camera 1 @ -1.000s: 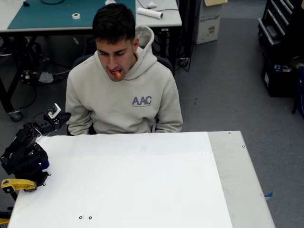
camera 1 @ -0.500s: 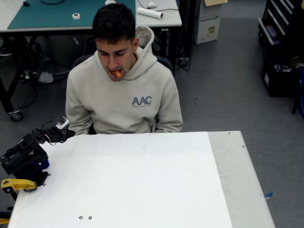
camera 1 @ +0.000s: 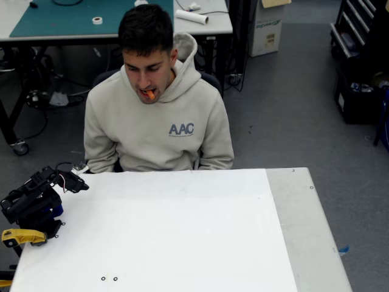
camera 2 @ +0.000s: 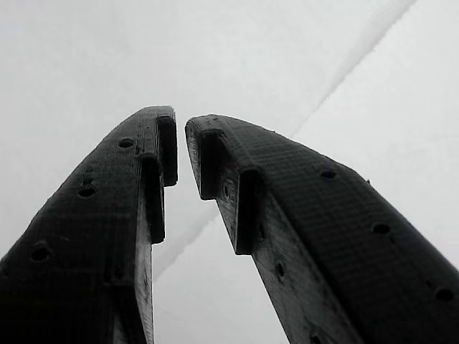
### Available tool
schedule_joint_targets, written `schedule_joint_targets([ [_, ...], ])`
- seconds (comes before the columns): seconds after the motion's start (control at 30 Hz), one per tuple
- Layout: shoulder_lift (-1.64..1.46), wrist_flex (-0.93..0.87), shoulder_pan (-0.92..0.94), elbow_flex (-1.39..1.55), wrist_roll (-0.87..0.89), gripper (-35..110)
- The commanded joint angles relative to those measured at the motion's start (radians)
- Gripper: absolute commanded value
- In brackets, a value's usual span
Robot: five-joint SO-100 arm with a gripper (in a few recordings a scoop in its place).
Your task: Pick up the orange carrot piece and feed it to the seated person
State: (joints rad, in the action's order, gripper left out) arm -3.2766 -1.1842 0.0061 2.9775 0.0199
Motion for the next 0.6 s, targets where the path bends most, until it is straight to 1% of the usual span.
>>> schedule_joint_targets([
  [0.0, -0.012, -0.011, 0.018, -0.064, 0.015, -2],
  [0.57, -0.012, -0.011, 0.015, -0.064, 0.006, -2],
])
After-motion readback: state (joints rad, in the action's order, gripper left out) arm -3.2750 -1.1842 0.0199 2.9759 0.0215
